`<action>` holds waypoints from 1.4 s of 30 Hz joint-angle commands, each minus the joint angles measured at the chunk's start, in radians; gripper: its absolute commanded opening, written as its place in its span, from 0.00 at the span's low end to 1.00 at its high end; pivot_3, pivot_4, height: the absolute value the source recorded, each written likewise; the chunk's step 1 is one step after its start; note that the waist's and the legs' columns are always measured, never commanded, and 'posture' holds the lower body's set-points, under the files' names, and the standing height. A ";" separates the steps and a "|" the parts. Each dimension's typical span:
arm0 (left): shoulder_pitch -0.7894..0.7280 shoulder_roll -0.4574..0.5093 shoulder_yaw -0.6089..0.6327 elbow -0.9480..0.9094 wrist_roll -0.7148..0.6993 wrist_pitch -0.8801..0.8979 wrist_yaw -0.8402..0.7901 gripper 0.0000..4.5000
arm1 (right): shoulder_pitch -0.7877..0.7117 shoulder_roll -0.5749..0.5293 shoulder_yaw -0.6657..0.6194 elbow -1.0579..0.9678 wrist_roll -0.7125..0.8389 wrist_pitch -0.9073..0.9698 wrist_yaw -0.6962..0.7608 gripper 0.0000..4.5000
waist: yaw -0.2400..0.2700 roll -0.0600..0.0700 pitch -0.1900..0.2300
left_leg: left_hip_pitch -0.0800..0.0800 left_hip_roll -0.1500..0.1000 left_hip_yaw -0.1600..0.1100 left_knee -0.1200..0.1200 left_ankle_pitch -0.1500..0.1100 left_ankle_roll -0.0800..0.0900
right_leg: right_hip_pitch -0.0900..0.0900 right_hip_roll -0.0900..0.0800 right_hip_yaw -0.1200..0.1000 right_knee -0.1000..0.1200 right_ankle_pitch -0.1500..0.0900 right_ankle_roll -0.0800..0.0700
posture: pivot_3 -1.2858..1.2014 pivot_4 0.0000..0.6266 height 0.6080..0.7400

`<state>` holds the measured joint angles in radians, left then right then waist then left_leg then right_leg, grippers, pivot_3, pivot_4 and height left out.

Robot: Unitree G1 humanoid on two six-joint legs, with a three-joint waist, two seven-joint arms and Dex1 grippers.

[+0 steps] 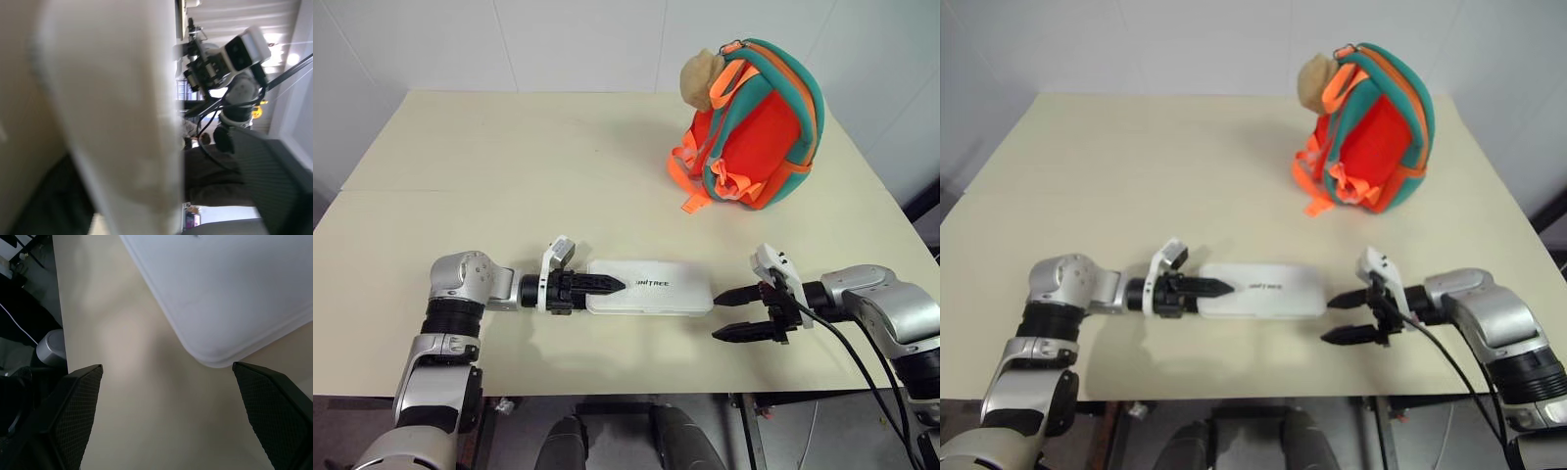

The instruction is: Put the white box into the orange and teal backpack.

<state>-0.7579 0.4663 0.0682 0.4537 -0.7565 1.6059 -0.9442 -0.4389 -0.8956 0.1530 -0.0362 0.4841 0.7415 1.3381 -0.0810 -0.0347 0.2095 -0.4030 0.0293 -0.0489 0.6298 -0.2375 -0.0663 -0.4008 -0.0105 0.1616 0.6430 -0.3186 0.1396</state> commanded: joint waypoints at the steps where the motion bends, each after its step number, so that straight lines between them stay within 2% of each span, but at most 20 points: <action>1: -0.025 0.004 0.021 0.017 -0.066 0.009 -0.013 0.61 | 0.012 -0.028 -0.021 -0.027 0.004 -0.018 0.024 1.00 | 0.000 0.000 0.000 | 0.000 0.000 0.000 0.000 0.000 0.000 | 0.000 0.000 0.000 0.000 0.000 0.000 | 0.52 0.24 1.00; 5: -0.013 0.041 -0.027 -0.003 -0.140 0.009 -0.017 0.34 | 0.016 -0.032 -0.022 -0.022 -0.001 -0.031 0.032 1.00 | 0.000 0.000 0.000 | -0.001 0.000 0.000 0.000 0.000 0.000 | 0.000 0.000 0.000 0.000 0.000 0.000 | 0.52 0.24 1.00; 12: 0.033 0.085 -0.075 -0.051 -0.261 0.009 0.031 0.34 | 0.015 -0.002 -0.066 0.006 -0.010 -0.072 -0.023 1.00 | -0.002 0.000 0.000 | -0.001 0.000 -0.001 -0.001 0.000 0.000 | -0.001 0.000 0.000 0.000 0.000 0.000 | 0.52 0.24 1.00; 16: 0.044 0.092 0.018 -0.075 -0.222 -0.007 0.091 0.34 | -0.056 0.044 -0.161 0.104 -0.033 -0.119 -0.161 1.00 | -0.006 0.000 0.000 | -0.001 0.000 -0.001 0.000 0.000 0.000 | -0.001 0.000 0.000 0.000 0.000 0.000 | 0.52 0.24 1.00; 20: 0.051 0.109 0.173 -0.045 -0.202 -0.084 0.151 0.34 | -0.180 0.094 -0.270 0.251 -0.082 -0.206 -0.358 1.00 | -0.004 0.000 0.000 | -0.001 0.000 0.001 0.000 0.001 -0.001 | -0.004 0.000 0.001 0.002 0.001 -0.001 | 0.52 0.24 1.00; 27: 0.138 0.149 0.243 -0.124 -0.171 -0.182 0.150 0.34 | -0.346 0.156 -0.315 0.472 -0.178 -0.343 -0.556 1.00 | -0.003 0.000 0.000 | -0.004 0.001 0.002 -0.003 0.001 -0.002 | -0.007 0.000 0.001 0.001 0.000 -0.002 | 0.52 0.24 1.00; 32: 0.192 0.153 0.270 -0.184 -0.185 -0.175 0.159 0.34 | -0.440 0.144 -0.304 0.567 -0.209 -0.367 -0.558 1.00 | -0.003 0.000 0.000 | -0.005 0.001 0.003 -0.005 0.001 -0.002 | -0.010 -0.001 0.002 0.001 0.000 -0.002 | 0.52 0.24 1.00; 42: 0.289 0.126 0.359 -0.288 -0.205 -0.169 0.207 0.34 | -0.497 0.034 -0.281 0.538 -0.245 -0.285 -0.466 1.00 | -0.004 0.000 0.001 | -0.005 0.001 0.003 -0.005 0.001 -0.002 | -0.009 0.000 0.002 0.001 0.000 -0.002 | 0.52 0.24 1.00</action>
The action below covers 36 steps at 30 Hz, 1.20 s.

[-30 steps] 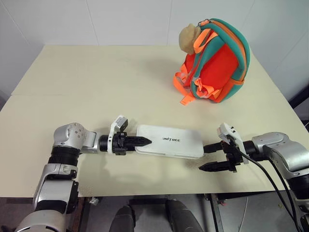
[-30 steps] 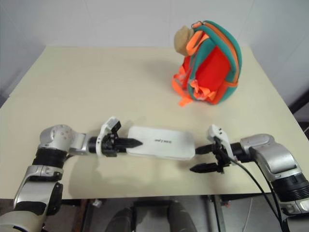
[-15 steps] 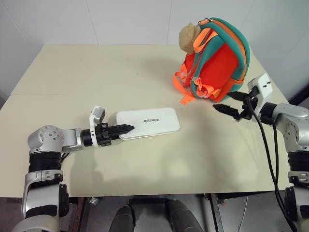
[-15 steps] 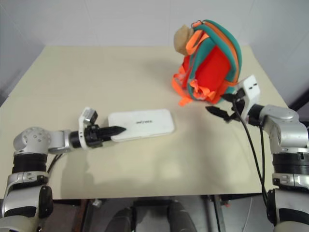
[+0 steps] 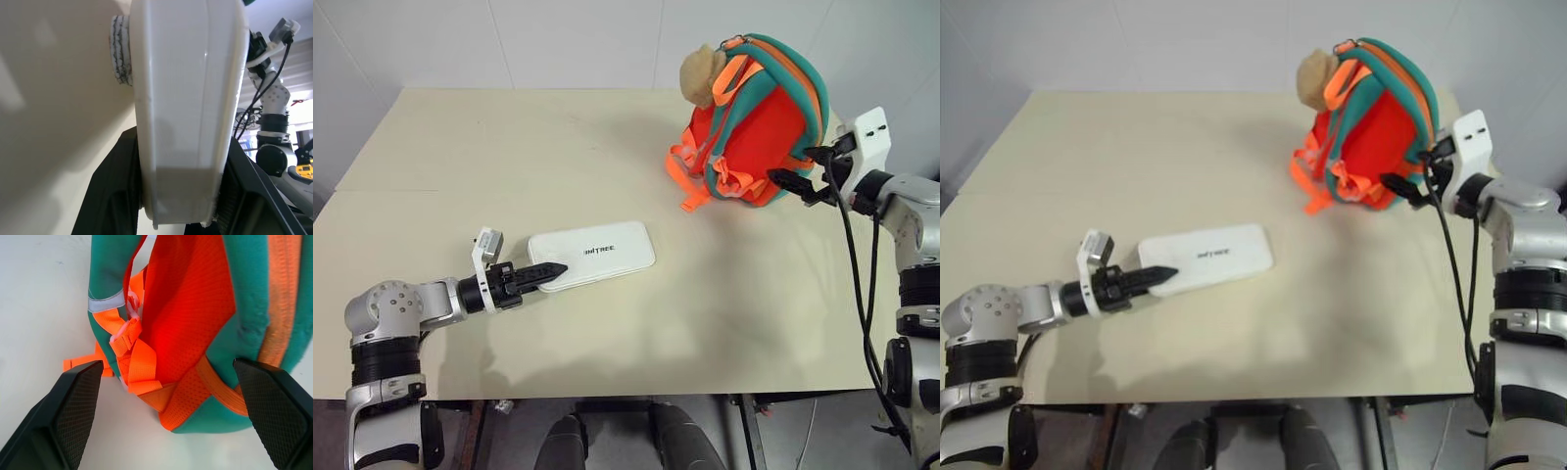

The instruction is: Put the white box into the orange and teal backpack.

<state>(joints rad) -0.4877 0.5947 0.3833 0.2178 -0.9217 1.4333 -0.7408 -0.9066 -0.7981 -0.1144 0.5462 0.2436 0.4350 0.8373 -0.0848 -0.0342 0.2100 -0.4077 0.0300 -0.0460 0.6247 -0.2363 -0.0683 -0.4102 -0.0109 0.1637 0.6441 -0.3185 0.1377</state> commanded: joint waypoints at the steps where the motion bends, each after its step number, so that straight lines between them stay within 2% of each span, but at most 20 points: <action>1: 0.025 -0.005 0.050 -0.059 -0.042 0.004 0.008 0.34 | -0.032 -0.073 -0.016 -0.044 -0.005 0.026 0.040 1.00 | 0.000 0.000 0.000 | 0.000 0.000 0.000 0.000 0.000 0.000 | 0.000 0.000 0.000 0.000 0.000 0.000 | 0.52 0.24 1.00; 9: 0.043 -0.016 0.067 -0.081 -0.051 0.001 0.033 0.34 | -0.071 -0.114 -0.029 0.034 -0.029 0.005 0.044 1.00 | -0.004 0.000 0.000 | 0.001 0.000 0.001 0.000 0.000 0.000 | 0.000 0.000 0.001 0.000 0.000 0.000 | 0.52 0.24 1.00; 18: 0.028 -0.030 0.066 -0.081 -0.064 -0.009 0.027 0.34 | -0.280 -0.026 0.031 0.451 -0.121 -0.192 0.068 1.00 | -0.016 0.000 0.000 | 0.001 0.000 0.002 0.000 0.000 0.000 | 0.001 0.000 0.001 0.000 0.000 0.000 | 0.52 0.24 1.00; 23: 0.036 -0.031 0.088 -0.093 -0.077 -0.012 0.034 0.34 | -0.375 -0.001 0.015 0.639 -0.150 -0.262 0.025 1.00 | -0.023 0.000 0.000 | 0.001 0.000 0.002 -0.002 0.000 0.000 | 0.000 0.000 0.001 -0.001 0.000 0.000 | 0.52 0.24 1.00; 29: 0.050 -0.034 0.099 -0.112 -0.093 -0.016 0.038 0.34 | -0.403 0.044 0.012 0.730 -0.190 -0.356 -0.029 1.00 | -0.031 0.000 0.000 | 0.001 0.000 0.002 -0.003 0.000 0.000 | 0.000 0.000 0.001 -0.002 0.000 0.000 | 0.52 0.24 1.00; 36: 0.052 -0.037 0.103 -0.125 -0.103 -0.019 0.045 0.34 | -0.435 0.112 -0.043 0.770 -0.171 -0.371 -0.009 1.00 | -0.043 0.000 0.000 | 0.001 0.000 0.002 -0.003 0.001 -0.001 | 0.000 0.000 0.002 0.000 0.000 0.000 | 0.52 0.24 1.00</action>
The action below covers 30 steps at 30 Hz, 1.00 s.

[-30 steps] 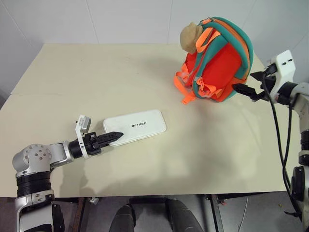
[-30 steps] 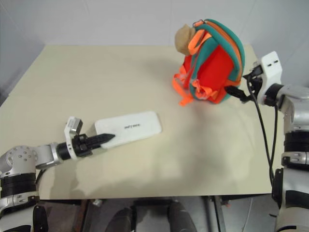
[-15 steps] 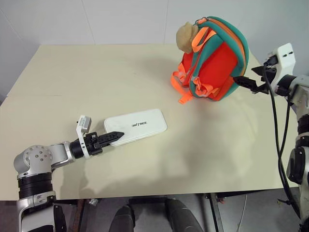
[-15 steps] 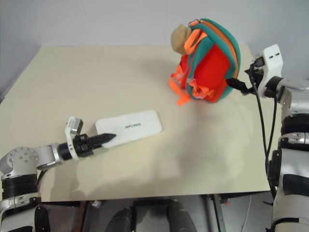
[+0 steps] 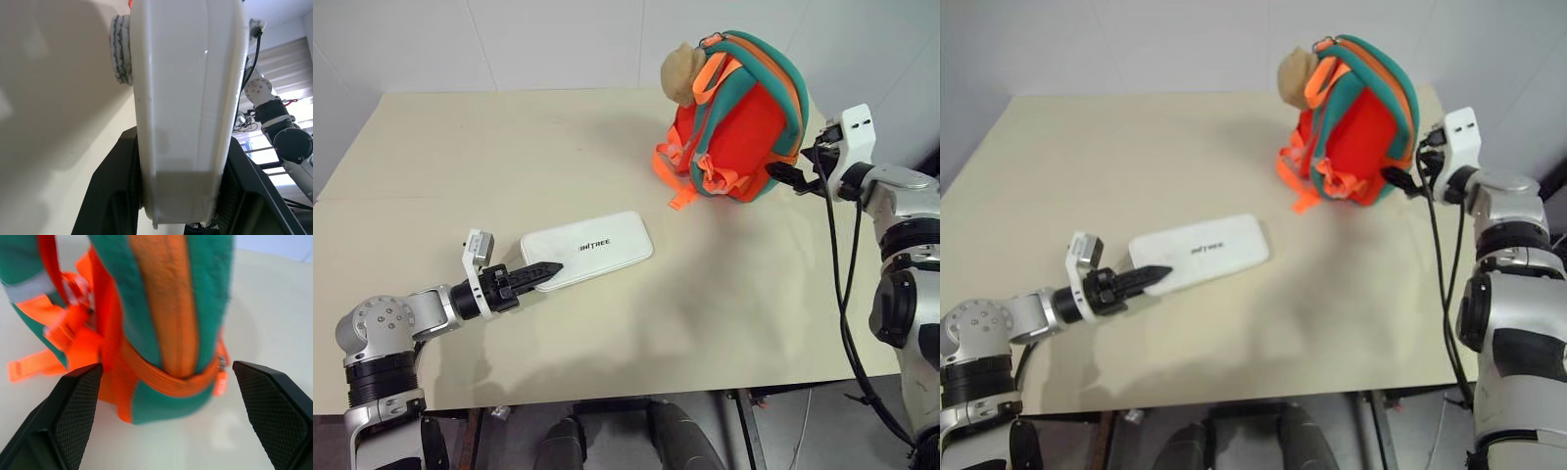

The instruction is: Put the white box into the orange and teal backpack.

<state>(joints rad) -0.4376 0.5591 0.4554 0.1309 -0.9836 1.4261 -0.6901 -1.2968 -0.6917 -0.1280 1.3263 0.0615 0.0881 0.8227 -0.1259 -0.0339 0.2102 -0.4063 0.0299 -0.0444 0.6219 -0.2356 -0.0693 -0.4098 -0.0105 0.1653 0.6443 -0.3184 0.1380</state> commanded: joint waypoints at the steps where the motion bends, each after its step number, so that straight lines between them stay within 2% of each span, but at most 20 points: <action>1: 0.002 -0.001 0.031 -0.039 -0.043 -0.011 -0.005 0.34 | -0.047 0.011 -0.028 -0.008 0.004 -0.028 0.004 1.00 | -0.005 0.000 0.000 | 0.000 0.000 0.000 0.000 0.000 0.000 | 0.000 0.000 0.000 0.000 0.000 0.000 | 0.52 0.24 1.00; 7: 0.007 0.004 0.035 -0.046 -0.049 -0.014 -0.004 0.34 | -0.050 0.058 -0.015 0.006 -0.035 -0.050 -0.049 1.00 | -0.015 0.000 0.000 | 0.000 0.000 0.000 0.000 0.000 0.000 | 0.000 0.000 0.000 0.000 0.000 0.000 | 0.52 0.24 1.00; 10: 0.013 -0.003 0.038 -0.054 -0.051 -0.018 0.000 0.34 | -0.044 0.083 -0.028 0.009 -0.033 -0.068 -0.051 0.87 | -0.020 0.000 0.000 | 0.001 0.000 0.000 0.000 0.000 0.000 | 0.000 0.000 0.000 0.001 0.000 0.000 | 0.52 0.24 1.00; 20: 0.026 -0.025 0.036 -0.064 -0.058 -0.035 0.012 0.34 | -0.014 0.124 -0.063 -0.001 -0.018 -0.107 0.006 0.11 | -0.038 0.000 0.000 | 0.002 0.000 -0.001 0.003 0.000 0.000 | 0.001 0.000 0.000 0.004 0.000 0.000 | 0.52 0.24 1.00; 22: 0.020 -0.027 0.027 -0.057 -0.056 -0.042 0.009 0.34 | -0.012 0.119 -0.064 -0.006 -0.018 -0.099 0.020 0.00 | -0.040 0.000 0.000 | 0.002 0.000 -0.001 0.004 0.000 0.000 | 0.001 0.000 0.000 0.004 0.000 0.001 | 0.52 0.24 1.00; 30: -0.009 -0.022 -0.019 -0.006 -0.033 -0.077 -0.012 0.34 | 0.024 0.014 -0.056 -0.078 -0.012 -0.034 0.118 0.00 | -0.028 0.000 0.000 | 0.001 0.000 -0.001 0.003 0.000 0.000 | 0.001 0.000 0.000 0.004 0.000 0.001 | 0.52 0.24 1.00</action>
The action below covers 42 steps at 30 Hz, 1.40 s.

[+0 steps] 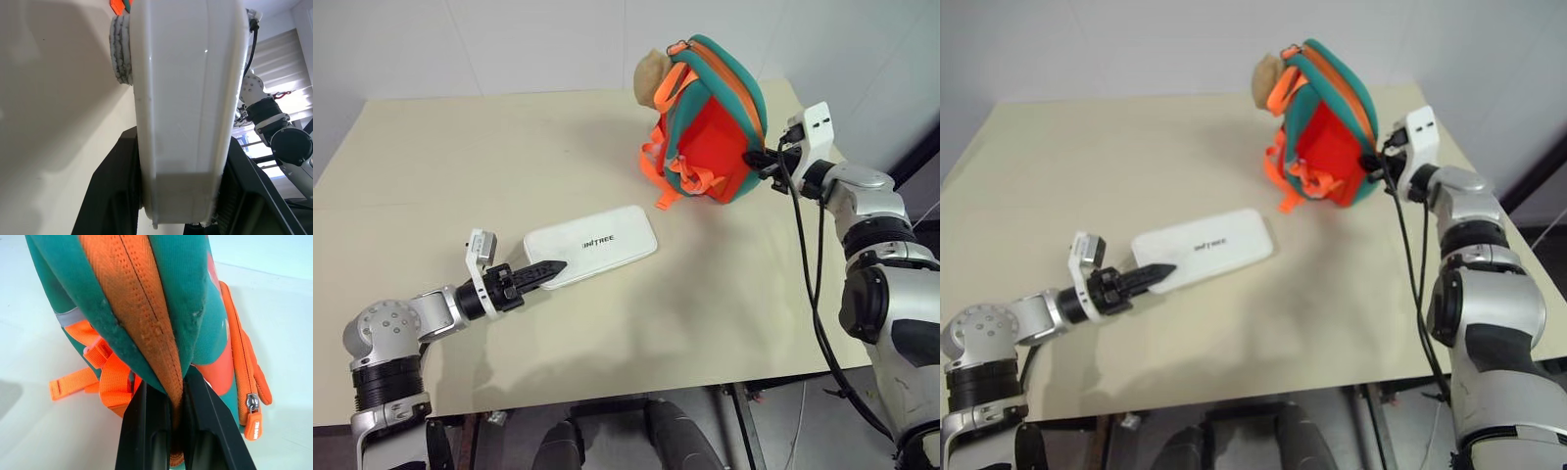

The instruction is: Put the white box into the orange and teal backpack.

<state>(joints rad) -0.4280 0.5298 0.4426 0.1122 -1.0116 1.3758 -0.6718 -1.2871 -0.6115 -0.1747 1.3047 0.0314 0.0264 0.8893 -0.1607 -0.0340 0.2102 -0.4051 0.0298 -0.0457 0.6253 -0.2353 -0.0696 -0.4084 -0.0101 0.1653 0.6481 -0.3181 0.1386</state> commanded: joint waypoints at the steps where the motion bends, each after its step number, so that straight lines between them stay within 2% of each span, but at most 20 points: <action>1: -0.024 0.009 -0.016 0.023 -0.001 -0.033 -0.036 0.34 | 0.028 -0.087 -0.008 -0.081 0.020 0.044 0.066 0.00 | 0.012 0.000 0.000 | 0.000 0.000 0.000 0.000 0.000 0.000 | 0.000 0.000 0.000 0.000 0.000 0.000 | 0.52 0.24 1.00; 4: -0.038 0.014 -0.041 0.052 0.009 -0.053 -0.050 0.34 | 0.074 -0.134 -0.014 -0.169 0.040 0.107 0.100 0.00 | 0.025 0.000 0.000 | 0.000 0.000 0.000 -0.001 0.000 0.000 | 0.000 0.000 0.000 -0.002 0.000 0.000 | 0.52 0.24 1.00; 6: -0.053 0.014 -0.060 0.077 0.019 -0.068 -0.063 0.34 | 0.149 -0.170 -0.034 -0.321 0.084 0.210 0.138 0.00 | 0.034 0.000 0.000 | -0.001 0.000 0.000 -0.002 0.000 0.000 | 0.000 0.000 0.000 -0.003 0.000 0.000 | 0.52 0.24 1.00; 8: -0.069 0.014 -0.081 0.101 0.032 -0.079 -0.080 0.34 | 0.273 -0.198 -0.062 -0.561 0.141 0.347 0.143 0.00 | 0.044 0.000 0.000 | -0.001 0.000 -0.001 -0.002 0.000 0.000 | 0.000 0.000 -0.001 -0.003 0.000 0.000 | 0.52 0.24 1.00; 13: -0.088 0.016 -0.112 0.133 0.053 -0.099 -0.110 0.34 | 0.583 -0.201 -0.183 -1.146 0.299 0.708 0.029 0.00 | 0.067 0.001 0.000 | -0.001 0.000 -0.002 -0.004 0.000 0.000 | -0.002 0.000 -0.001 -0.002 -0.001 -0.001 | 0.52 0.24 1.00; 18: -0.085 0.018 -0.121 0.143 0.068 -0.108 -0.131 0.34 | 0.773 -0.127 -0.284 -1.533 0.428 0.967 -0.128 0.00 | 0.075 0.001 0.000 | -0.001 0.000 -0.001 -0.001 0.000 0.000 | -0.002 0.000 -0.001 0.002 -0.001 -0.001 | 0.52 0.24 1.00; 22: -0.079 0.014 -0.120 0.142 0.072 -0.110 -0.134 0.34 | 0.871 -0.099 -0.305 -1.658 0.464 1.026 -0.195 0.00 | 0.078 0.001 0.000 | -0.001 -0.001 -0.001 0.003 0.000 0.000 | -0.002 0.000 0.000 0.004 -0.001 -0.001 | 0.52 0.24 1.00; 27: -0.072 0.011 -0.116 0.137 0.073 -0.113 -0.132 0.34 | 0.949 -0.156 -0.290 -1.606 0.428 0.949 -0.197 0.00 | 0.078 0.000 0.000 | -0.001 -0.001 0.000 0.004 0.000 0.001 | 0.000 0.000 0.000 0.001 -0.001 -0.001 | 0.52 0.24 1.00; 31: -0.067 0.015 -0.109 0.136 0.075 -0.113 -0.132 0.34 | 0.960 -0.170 -0.299 -1.588 0.467 0.951 -0.201 0.00 | 0.079 0.000 -0.001 | -0.001 0.000 0.000 0.002 0.000 0.001 | 0.000 0.000 0.000 -0.001 -0.001 -0.001 | 0.52 0.24 1.00; 33: -0.065 0.015 -0.109 0.135 0.077 -0.114 -0.130 0.34 | 0.956 -0.167 -0.314 -1.588 0.514 1.013 -0.204 0.16 | 0.079 0.000 -0.001 | -0.001 0.000 0.000 0.002 0.000 0.001 | 0.000 0.000 0.000 -0.001 -0.001 0.000 | 0.52 0.24 1.00; 37: -0.068 0.013 -0.111 0.140 0.080 -0.117 -0.131 0.34 | 0.989 -0.201 -0.285 -1.589 0.485 0.925 -0.190 0.45 | 0.080 -0.001 -0.001 | -0.001 0.000 0.000 0.002 0.000 0.002 | 0.000 0.000 0.000 -0.001 -0.001 0.000 | 0.52 0.24 1.00; 42: -0.081 0.014 -0.121 0.158 0.092 -0.125 -0.142 0.34 | 1.000 -0.247 -0.323 -1.611 0.547 0.942 -0.152 0.80 | 0.080 -0.001 -0.001 | -0.001 0.000 0.000 0.003 0.000 0.002 | 0.001 0.000 0.000 -0.002 0.000 0.000 | 0.52 0.24 1.00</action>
<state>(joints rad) -0.4973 0.5345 0.3134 0.2717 -0.9121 1.2642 -0.7882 -0.2963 -0.8343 -0.4709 -0.2836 0.5619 0.9704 0.7192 -0.0810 -0.0348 0.2093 -0.4061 0.0294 -0.0458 0.6284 -0.2357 -0.0679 -0.4075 -0.0101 0.1652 0.6460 -0.3181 0.1388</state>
